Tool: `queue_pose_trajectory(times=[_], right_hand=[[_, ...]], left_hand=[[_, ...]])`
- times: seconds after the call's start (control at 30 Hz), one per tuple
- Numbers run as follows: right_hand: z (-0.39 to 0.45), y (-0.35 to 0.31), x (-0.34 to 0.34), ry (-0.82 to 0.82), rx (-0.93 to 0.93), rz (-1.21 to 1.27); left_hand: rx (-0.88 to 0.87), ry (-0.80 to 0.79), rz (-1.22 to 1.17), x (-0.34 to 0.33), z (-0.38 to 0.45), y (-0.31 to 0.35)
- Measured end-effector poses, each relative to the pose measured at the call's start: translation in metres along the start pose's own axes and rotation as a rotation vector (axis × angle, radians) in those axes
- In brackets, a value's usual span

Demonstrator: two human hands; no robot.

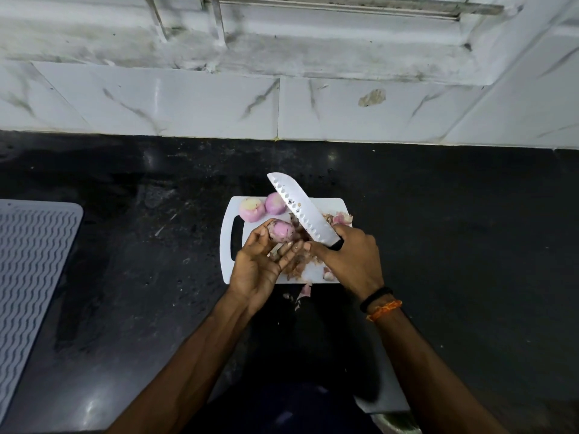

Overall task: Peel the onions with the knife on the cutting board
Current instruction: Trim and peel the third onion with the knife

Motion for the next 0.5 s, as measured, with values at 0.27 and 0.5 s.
queue_pose_trajectory(times=[0.27, 0.5], right_hand=[[0.005, 0.004, -0.005, -0.089, -0.03, 0.249], [0.002, -0.007, -0.004, -0.08, 0.038, 0.179]], left_hand=[[0.121, 0.009, -0.111, 0.001, 0.004, -0.006], [0.136, -0.026, -0.122, -0.003, 0.003, -0.006]])
Point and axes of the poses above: each hand's wrist, its own z-axis towards the middle knuckle, its own x-axis out of the back of the hand, y = z × x, the point moved 5 cm from there along z, towards the middle knuckle, and after that the axes turned 2 degrees about -y, right-handed, at the moved point
